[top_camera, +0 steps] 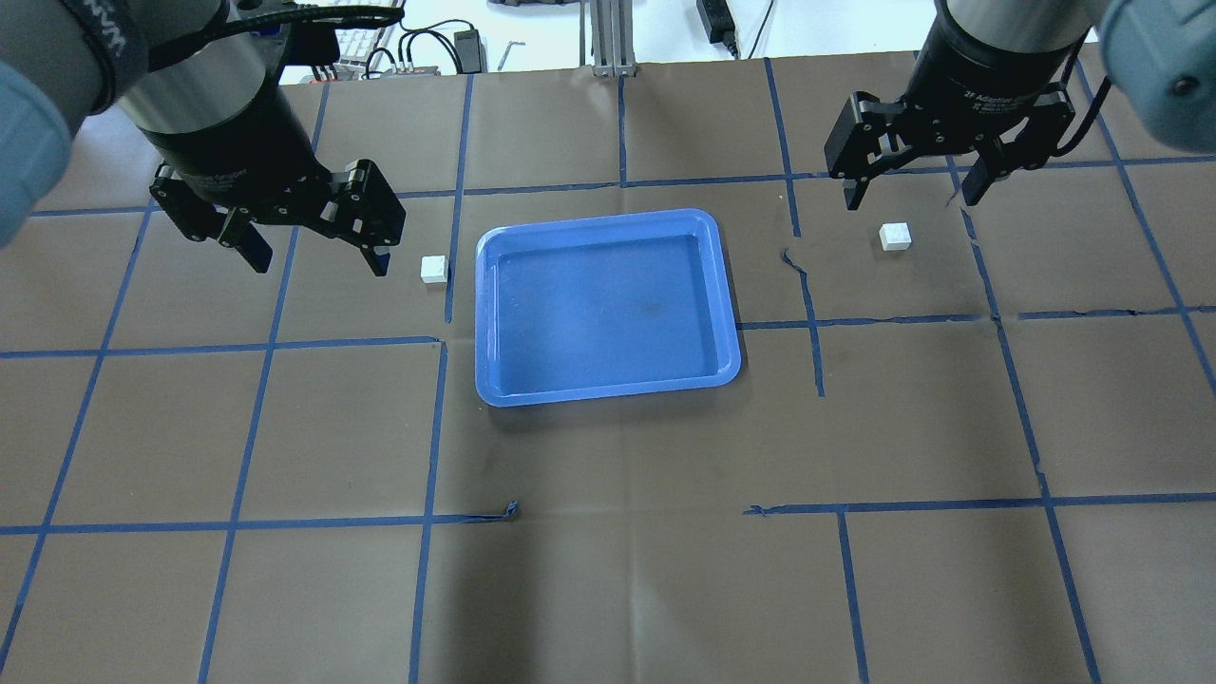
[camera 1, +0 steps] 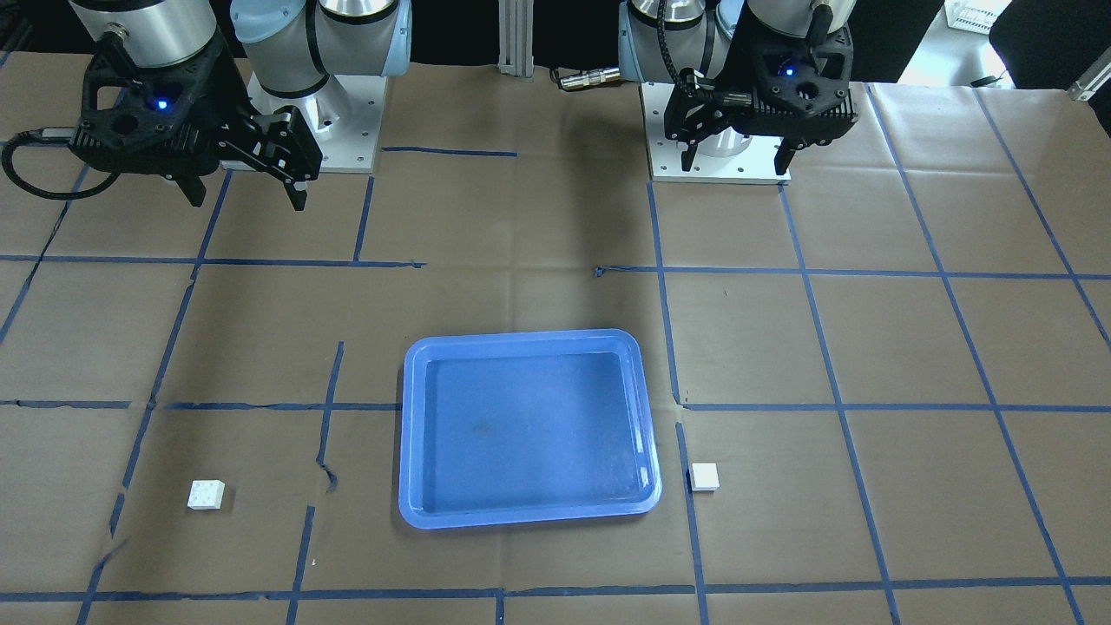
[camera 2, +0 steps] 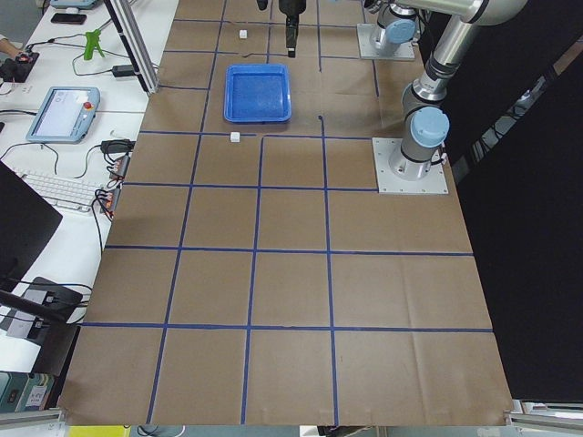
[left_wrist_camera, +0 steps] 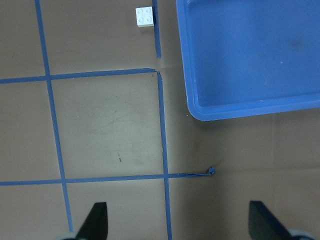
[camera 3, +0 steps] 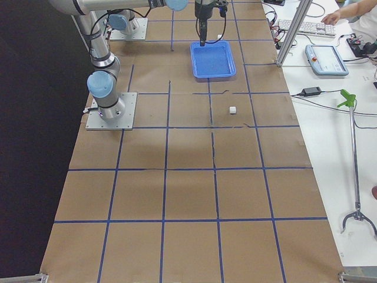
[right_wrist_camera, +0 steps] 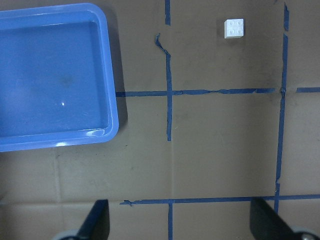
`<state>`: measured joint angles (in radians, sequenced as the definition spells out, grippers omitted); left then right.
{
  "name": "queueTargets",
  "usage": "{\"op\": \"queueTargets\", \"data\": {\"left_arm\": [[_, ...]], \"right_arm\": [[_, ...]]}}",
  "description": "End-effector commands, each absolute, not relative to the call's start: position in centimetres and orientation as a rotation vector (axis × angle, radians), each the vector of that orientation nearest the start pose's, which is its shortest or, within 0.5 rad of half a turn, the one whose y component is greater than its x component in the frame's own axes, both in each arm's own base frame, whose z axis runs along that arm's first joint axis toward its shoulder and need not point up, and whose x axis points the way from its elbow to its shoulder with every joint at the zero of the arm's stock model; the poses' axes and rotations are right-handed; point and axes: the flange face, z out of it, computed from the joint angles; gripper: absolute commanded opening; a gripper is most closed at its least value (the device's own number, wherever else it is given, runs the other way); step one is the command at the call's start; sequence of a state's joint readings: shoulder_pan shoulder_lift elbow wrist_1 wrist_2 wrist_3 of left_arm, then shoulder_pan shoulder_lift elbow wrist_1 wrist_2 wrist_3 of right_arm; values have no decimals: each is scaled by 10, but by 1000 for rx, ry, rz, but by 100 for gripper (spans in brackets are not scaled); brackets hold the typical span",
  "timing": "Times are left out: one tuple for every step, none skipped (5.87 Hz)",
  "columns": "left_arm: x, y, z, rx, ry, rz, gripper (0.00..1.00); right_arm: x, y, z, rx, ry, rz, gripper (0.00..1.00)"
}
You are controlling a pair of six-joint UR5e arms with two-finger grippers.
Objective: Assemble white blocks and place on blue tray
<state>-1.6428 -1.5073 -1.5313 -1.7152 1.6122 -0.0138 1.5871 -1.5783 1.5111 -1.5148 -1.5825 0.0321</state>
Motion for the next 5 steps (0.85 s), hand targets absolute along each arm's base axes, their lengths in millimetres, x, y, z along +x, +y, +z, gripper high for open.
{"op": "queueTargets", "data": {"left_arm": [[-159, -445, 522, 87, 3100, 64, 100], [-155, -457, 506, 97, 3098, 105, 100], [-137, -492, 456, 50, 3097, 220, 100], [-115, -545, 401, 21, 3102, 214, 100], [-111, -602, 322, 31, 3103, 151, 100]], "right_arm": [[141, -486, 515, 22, 3152, -13, 100], [142, -485, 513, 17, 3151, -8, 100], [142, -484, 510, 19, 3152, 2, 100], [142, -480, 510, 19, 3151, 0, 100], [141, -480, 506, -26, 3152, 9, 100]]}}
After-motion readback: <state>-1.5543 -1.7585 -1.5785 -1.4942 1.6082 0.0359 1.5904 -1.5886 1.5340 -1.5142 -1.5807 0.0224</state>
